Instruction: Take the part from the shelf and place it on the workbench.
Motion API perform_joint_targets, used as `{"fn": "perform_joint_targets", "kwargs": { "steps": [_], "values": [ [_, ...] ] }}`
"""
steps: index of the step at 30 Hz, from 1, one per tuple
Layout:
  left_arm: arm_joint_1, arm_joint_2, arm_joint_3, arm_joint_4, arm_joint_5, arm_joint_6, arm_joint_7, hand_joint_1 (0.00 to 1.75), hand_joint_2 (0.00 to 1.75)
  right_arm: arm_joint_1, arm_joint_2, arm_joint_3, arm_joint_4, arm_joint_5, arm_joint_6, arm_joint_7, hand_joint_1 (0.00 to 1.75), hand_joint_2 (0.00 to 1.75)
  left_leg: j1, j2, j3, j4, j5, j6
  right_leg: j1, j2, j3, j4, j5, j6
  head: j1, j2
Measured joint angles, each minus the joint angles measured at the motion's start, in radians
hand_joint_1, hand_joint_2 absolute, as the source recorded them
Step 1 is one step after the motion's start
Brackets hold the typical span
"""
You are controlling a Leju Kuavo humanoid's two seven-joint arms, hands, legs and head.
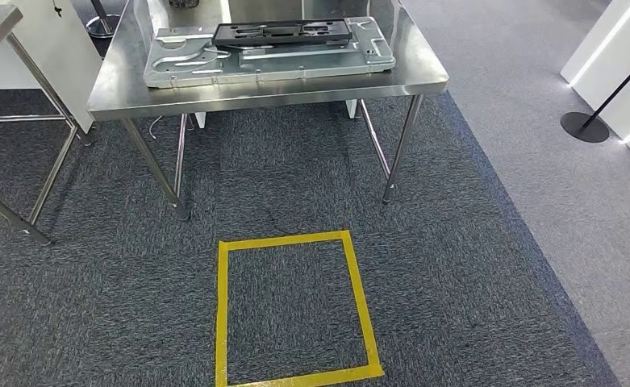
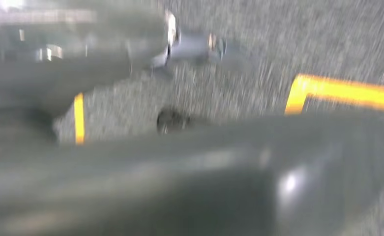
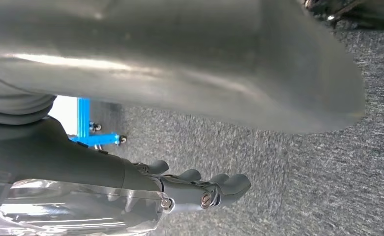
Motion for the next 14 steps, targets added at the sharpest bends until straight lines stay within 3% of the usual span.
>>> {"fn": "perform_joint_targets", "kwargs": {
  "steps": [2,3,6,8,12,14],
  "values": [
    [-0.002,0.000,0.000,0.000,-0.002,0.000,0.001,0.00,1.31,-0.001,-0.002,-0.004,0.000,-0.003,0.002,0.000,0.00,1.75,-0.002,0.000,-0.007,0.009,0.003,-0.007,0.006,-0.001,0.049,-0.087,0.016,-0.013,0.000,0.000],
    [-0.002,0.000,0.000,0.000,-0.003,0.000,0.002,0.00,1.75,-0.001,-0.003,-0.006,0.000,-0.003,0.003,-0.001,0.00,1.75,-0.002,0.001,-0.010,0.010,0.005,-0.012,0.009,-0.001,0.049,-0.096,0.015,-0.017,0.000,0.000],
    [-0.002,0.000,0.000,0.000,-0.004,0.000,0.004,0.00,1.75,0.001,-0.004,-0.012,0.000,-0.006,0.004,-0.002,0.00,1.75,0.000,-0.002,-0.018,0.023,-0.002,-0.029,0.004,-0.002,0.044,-0.103,0.030,-0.032,0.000,0.000],
    [-0.002,0.000,0.000,0.000,-0.004,0.001,0.004,0.00,1.75,0.001,-0.005,-0.014,0.000,-0.014,0.009,0.004,0.00,1.75,0.002,-0.004,-0.026,0.026,-0.008,-0.029,0.006,-0.001,0.038,-0.101,0.032,-0.034,0.000,0.000],
    [-0.002,0.000,0.000,0.000,-0.005,0.001,0.005,0.00,1.75,0.000,-0.006,-0.028,0.000,-0.029,0.014,0.035,0.00,0.00,0.004,-0.005,-0.028,0.015,0.006,-0.027,0.013,0.001,0.029,-0.087,0.026,-0.034,0.000,0.000],
    [-0.002,0.000,0.000,0.000,-0.005,0.001,0.006,0.00,1.75,0.000,-0.006,-0.033,0.000,-0.035,0.014,0.040,0.00,0.00,0.004,-0.005,-0.029,0.015,0.014,-0.028,0.012,0.001,0.027,-0.086,0.027,-0.035,0.000,0.000]
  ]
}}
